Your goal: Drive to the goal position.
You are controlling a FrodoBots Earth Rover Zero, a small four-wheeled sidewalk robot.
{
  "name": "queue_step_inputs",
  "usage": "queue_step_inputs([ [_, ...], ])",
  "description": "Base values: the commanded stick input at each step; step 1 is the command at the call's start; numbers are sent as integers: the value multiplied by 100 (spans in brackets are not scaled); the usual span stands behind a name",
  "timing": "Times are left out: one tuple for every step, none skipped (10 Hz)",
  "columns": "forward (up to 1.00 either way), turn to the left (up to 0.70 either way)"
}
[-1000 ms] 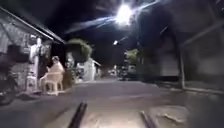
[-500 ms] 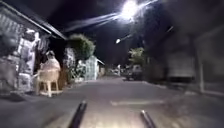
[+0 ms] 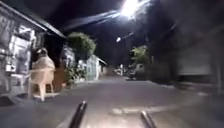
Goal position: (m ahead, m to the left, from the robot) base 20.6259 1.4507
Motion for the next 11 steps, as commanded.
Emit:
queue_step_inputs([
  [100,-38],
  [100,-38],
  [100,-38],
  [100,-35],
  [100,-8],
  [100,2],
  [100,2],
  [100,2],
  [100,2],
  [100,2],
  [100,-13],
])
